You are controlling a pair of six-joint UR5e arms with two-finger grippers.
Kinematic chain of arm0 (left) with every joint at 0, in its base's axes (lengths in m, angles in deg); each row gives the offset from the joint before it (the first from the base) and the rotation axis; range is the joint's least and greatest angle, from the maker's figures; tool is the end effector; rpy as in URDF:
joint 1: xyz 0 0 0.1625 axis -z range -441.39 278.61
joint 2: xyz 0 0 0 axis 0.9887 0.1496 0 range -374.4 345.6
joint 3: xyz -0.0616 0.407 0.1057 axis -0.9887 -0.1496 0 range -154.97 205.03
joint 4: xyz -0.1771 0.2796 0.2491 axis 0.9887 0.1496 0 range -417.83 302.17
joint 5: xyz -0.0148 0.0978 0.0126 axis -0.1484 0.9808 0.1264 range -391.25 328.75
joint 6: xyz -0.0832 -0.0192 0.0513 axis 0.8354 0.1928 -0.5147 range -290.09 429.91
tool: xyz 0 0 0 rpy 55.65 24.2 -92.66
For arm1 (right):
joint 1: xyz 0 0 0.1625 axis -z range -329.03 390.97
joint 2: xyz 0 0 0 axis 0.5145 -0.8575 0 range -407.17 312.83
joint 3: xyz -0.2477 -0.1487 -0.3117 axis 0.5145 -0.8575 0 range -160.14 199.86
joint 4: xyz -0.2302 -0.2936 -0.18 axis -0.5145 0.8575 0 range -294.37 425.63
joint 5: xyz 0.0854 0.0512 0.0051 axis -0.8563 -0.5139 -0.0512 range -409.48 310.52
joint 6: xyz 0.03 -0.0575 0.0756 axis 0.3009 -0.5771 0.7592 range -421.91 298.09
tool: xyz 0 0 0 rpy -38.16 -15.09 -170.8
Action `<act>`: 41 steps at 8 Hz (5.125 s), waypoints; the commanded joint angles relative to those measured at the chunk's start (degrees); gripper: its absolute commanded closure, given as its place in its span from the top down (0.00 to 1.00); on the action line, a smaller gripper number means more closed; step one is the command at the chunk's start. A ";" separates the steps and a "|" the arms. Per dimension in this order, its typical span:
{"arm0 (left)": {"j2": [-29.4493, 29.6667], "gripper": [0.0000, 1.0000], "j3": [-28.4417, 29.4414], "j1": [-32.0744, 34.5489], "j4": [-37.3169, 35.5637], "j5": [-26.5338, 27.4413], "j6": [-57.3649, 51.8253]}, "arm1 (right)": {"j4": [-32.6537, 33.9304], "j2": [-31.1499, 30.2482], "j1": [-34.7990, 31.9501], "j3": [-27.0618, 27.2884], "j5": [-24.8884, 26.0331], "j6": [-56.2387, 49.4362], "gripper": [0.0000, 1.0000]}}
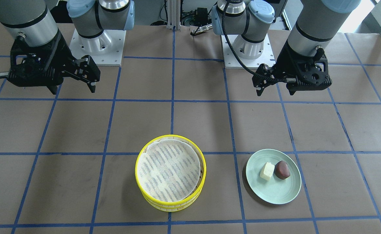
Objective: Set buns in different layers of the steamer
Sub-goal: 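Move the left gripper toward the plate while the right gripper approaches the steamer, then grasp the white bun with the left gripper while the right grips the steamer rim, then lift the white bun with the left gripper while the right lifts the top tier aside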
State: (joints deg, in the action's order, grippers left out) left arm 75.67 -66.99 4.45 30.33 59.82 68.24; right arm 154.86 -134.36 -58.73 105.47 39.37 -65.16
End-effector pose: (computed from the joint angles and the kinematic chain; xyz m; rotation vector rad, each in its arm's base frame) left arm -0.0954 -0.5000 0.4732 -0.0675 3.1223 0.0083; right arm 0.1327 -0.5147 0.4996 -0.0804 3.1210 -0.0230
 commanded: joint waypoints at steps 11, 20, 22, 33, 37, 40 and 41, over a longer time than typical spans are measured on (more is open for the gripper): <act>17.84 1.00 -1.58 -2.79 -28.74 0.51 -14.73 | 18.29 11.91 -6.52 -0.71 -0.09 10.61 1.00; 31.12 1.00 -1.84 -3.67 -32.17 1.22 -27.95 | 35.48 26.80 -10.76 0.52 -1.06 20.39 1.00; 31.30 1.00 -1.85 -3.67 -32.26 0.87 -27.77 | 35.31 26.81 -10.76 0.79 -1.06 19.78 0.84; 27.98 0.00 -0.44 -3.67 -33.83 0.51 -27.61 | 34.52 24.96 -10.67 1.32 -0.97 19.25 0.03; 22.97 0.00 -0.35 -0.87 -34.10 -0.10 -18.06 | 26.19 18.04 -4.02 0.96 -0.62 9.62 0.02; 22.34 0.00 0.00 6.24 -39.90 -4.57 -7.75 | 19.33 12.75 7.04 0.96 -0.09 -5.84 0.00; 22.77 0.00 -0.09 9.13 -41.99 -6.93 -5.91 | 17.66 12.13 10.65 0.96 -0.87 -9.02 0.00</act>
State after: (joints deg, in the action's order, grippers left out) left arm 98.16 -67.10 8.69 -8.51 56.42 58.14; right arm 175.94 -120.37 -54.74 106.44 39.17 -66.63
